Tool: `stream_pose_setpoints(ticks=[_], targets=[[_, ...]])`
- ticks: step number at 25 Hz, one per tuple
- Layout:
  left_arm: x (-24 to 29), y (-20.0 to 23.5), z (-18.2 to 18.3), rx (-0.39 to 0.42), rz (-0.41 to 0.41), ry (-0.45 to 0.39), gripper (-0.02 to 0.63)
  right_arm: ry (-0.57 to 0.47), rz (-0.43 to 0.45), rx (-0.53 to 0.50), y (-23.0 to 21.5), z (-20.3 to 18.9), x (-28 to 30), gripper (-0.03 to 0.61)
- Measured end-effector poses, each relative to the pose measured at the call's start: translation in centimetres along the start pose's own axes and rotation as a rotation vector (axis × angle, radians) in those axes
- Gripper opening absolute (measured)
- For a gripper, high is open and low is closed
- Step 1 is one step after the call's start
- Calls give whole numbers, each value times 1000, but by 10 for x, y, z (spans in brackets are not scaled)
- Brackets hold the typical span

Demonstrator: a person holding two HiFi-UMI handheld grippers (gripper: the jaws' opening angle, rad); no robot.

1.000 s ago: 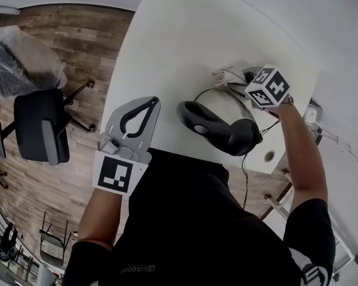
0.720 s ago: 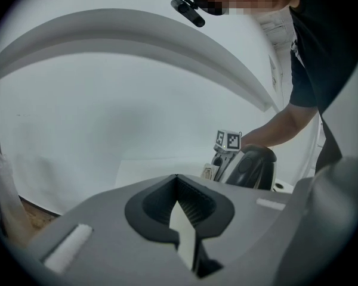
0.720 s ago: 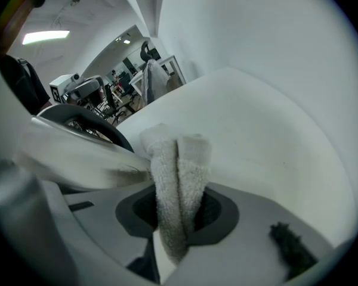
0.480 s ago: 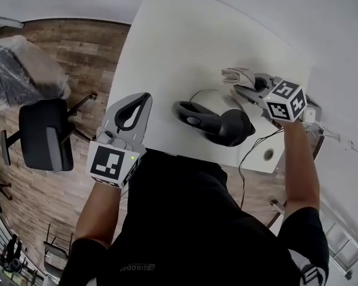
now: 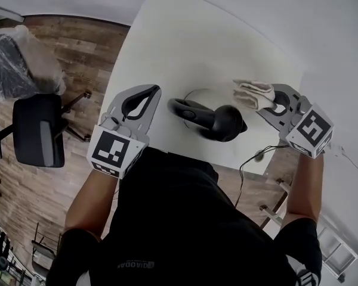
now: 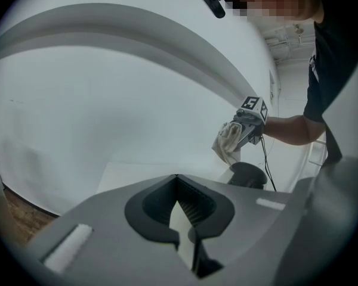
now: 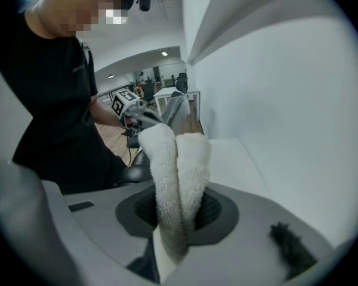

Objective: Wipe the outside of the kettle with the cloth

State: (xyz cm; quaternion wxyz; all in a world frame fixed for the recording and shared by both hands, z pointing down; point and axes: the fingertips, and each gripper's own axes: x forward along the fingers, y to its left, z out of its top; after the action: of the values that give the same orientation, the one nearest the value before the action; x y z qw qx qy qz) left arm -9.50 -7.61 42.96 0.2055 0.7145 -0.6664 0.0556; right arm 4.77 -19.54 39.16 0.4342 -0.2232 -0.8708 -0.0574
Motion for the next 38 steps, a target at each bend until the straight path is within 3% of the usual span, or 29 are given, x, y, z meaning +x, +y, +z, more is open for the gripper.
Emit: stream_pose_setpoints(ticks=[5, 13, 18, 25, 32, 38], targets=[[1, -18, -2, 38, -49, -6, 6, 150, 61, -183, 14, 8, 9, 91], [-9, -13, -12, 33, -30, -11, 6, 297, 162, -337, 16, 14, 43, 91], [-13, -9, -16, -21, -9, -10, 6, 355, 213, -401, 13, 15, 60, 91], [-18, -7, -21, -3, 1, -24, 6, 439, 272, -464, 15, 7, 87, 91], [-26, 7, -33, -89, 57, -6, 6, 503, 357, -494, 12, -3, 122, 91], [-35, 17, -45, -105, 88, 9, 6, 547, 441, -505, 15, -9, 153, 91]])
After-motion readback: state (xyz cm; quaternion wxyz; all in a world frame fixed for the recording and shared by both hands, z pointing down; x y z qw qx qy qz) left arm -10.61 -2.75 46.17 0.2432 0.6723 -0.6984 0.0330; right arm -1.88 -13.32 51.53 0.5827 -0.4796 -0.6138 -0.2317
